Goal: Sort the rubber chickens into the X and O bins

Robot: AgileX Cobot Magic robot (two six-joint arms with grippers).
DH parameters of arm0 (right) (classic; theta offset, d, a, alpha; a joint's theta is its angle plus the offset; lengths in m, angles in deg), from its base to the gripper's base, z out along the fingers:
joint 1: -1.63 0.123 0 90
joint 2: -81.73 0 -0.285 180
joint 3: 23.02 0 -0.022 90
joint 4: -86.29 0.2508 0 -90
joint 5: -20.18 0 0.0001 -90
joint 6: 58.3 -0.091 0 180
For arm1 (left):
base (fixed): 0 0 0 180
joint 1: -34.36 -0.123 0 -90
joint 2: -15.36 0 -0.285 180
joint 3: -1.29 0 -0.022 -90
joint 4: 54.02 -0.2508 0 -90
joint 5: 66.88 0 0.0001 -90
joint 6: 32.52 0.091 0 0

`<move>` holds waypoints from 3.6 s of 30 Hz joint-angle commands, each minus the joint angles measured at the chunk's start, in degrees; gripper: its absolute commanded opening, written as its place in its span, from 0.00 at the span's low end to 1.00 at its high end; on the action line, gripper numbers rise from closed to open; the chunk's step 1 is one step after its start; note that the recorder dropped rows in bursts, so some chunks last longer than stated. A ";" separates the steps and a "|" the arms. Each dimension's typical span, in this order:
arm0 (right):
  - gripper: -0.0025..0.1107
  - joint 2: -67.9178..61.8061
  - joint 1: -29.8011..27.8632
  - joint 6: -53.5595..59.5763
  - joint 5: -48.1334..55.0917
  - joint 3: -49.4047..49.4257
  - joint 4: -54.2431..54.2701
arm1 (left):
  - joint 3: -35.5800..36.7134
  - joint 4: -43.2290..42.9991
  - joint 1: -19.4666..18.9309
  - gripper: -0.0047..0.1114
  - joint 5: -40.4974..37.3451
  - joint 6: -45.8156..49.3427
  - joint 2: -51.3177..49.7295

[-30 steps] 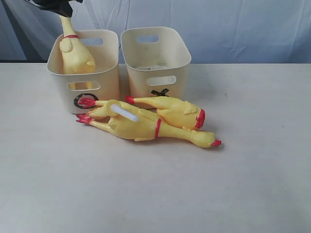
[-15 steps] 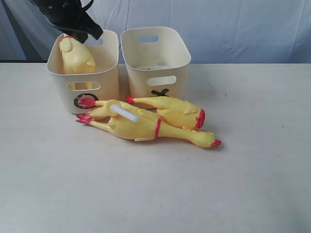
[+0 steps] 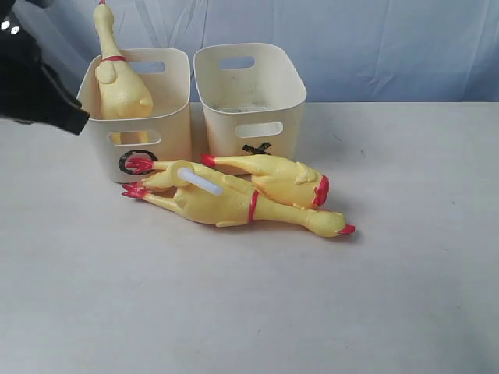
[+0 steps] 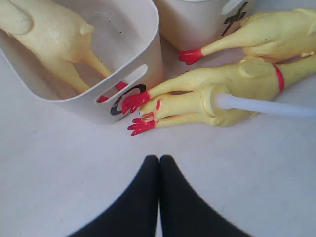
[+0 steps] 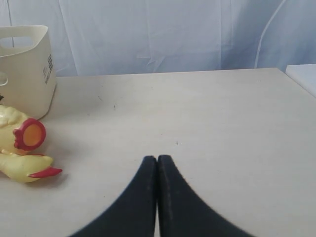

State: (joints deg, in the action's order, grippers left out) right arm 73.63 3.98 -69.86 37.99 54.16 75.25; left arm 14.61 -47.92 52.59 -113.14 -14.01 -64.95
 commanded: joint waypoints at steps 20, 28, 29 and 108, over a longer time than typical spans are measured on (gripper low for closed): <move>0.01 0.31 0.07 -0.08 -19.28 0.04 16.68 | 22.19 1.57 0.27 0.04 11.59 0.11 31.63; 0.01 0.31 0.07 -6.82 -23.30 0.04 25.00 | 22.46 1.56 0.27 0.04 9.12 0.11 32.87; 0.01 0.31 0.07 -6.83 -24.19 0.04 26.10 | 22.77 1.56 0.27 0.04 9.00 0.11 33.38; 0.53 -104.63 29.81 85.03 8.59 -62.70 100.53 | 31.69 2.08 0.27 0.04 14.16 -0.71 53.48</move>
State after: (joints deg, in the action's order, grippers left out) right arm -29.53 33.82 14.60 45.36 -7.11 174.45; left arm 46.04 -45.82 52.59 -99.66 -14.27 -11.70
